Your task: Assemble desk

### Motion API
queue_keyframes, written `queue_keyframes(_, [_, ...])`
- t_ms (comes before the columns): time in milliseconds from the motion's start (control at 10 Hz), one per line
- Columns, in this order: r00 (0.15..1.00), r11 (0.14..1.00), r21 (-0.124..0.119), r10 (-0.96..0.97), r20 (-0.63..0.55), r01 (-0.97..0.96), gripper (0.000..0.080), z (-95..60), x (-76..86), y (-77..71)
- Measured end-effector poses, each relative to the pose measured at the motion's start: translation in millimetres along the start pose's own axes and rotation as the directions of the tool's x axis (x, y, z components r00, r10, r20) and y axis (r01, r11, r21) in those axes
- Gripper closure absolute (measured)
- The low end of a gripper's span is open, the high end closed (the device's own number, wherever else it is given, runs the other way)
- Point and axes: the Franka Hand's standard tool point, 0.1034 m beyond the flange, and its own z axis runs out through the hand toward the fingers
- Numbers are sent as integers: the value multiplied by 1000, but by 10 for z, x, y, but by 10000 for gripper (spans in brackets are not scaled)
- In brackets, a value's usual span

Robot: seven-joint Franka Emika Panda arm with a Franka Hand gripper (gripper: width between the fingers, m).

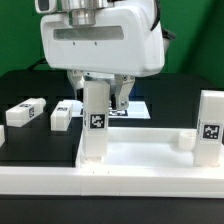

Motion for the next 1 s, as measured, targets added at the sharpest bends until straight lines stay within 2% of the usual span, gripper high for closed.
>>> queue_keyframes(300, [976,976,-2,-216,-1,216,150,-1,6,6])
queue_keyframes(400, [934,934,-41,-357,-8,356,150,-1,12,16])
queue_keyframes(500, [893,892,-56,-450,-8,449,150,-3,21,21])
queue_keyframes(700, [790,788,-67,-613,-6,612,150,-17,60,31])
queue_keyframes(800, [713,711,-71,-701,3,700,150,-20,74,45])
queue_keyframes(1000, [608,606,-78,-793,14,792,150,-22,81,50])
